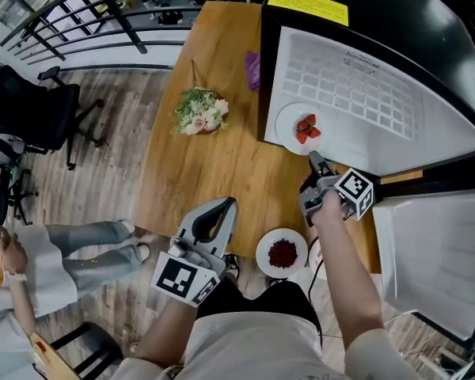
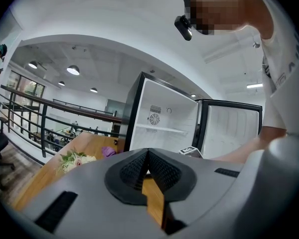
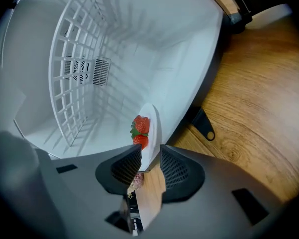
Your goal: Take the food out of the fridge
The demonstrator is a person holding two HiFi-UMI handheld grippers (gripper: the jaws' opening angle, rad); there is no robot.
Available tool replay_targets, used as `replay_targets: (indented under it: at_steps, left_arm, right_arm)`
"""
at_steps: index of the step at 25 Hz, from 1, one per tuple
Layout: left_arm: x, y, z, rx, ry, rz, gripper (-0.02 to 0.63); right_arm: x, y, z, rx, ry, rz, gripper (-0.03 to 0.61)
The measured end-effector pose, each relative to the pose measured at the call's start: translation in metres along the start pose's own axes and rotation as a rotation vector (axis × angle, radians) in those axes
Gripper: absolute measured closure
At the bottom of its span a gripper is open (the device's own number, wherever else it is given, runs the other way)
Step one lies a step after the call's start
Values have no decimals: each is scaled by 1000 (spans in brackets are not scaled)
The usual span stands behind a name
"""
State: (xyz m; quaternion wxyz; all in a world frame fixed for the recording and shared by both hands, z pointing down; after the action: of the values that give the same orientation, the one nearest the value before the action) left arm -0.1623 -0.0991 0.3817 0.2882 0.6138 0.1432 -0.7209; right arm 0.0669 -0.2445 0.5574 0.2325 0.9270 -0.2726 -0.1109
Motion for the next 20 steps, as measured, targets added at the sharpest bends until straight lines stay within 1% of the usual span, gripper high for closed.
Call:
replay_targets:
  at_steps: [6, 11, 13, 16, 20]
  left_arm:
    - [-6, 1, 4, 5, -10, 10, 607]
    - [-10, 2, 8, 16, -15, 20, 607]
    - [-11, 1, 8, 20, -16, 22, 606]
    - [-11, -1, 8, 21, -14, 24, 606]
    - [-12, -2, 9, 23, -10, 23, 607]
  right_arm:
    - [0, 12, -9, 3, 51, 13, 466]
    - [1, 19, -7, 35, 85, 28, 471]
    - [0, 21, -6, 41, 93, 32, 487]
    - [0, 21, -7, 31, 99, 22, 530]
    - [0, 21, -7, 39, 109, 18, 538]
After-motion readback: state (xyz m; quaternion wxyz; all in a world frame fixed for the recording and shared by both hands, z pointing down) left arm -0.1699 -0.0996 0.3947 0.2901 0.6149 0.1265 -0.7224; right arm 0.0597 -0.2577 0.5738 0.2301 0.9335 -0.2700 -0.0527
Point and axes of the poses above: the fingertips, and each gripper's own axes: y forward along the fingers, z to its left, x out of its top, the point moved 4 cm from there along -y, backward along the fingers, and after that the axes turned 5 degrees about -x, right-handed, at the moved point
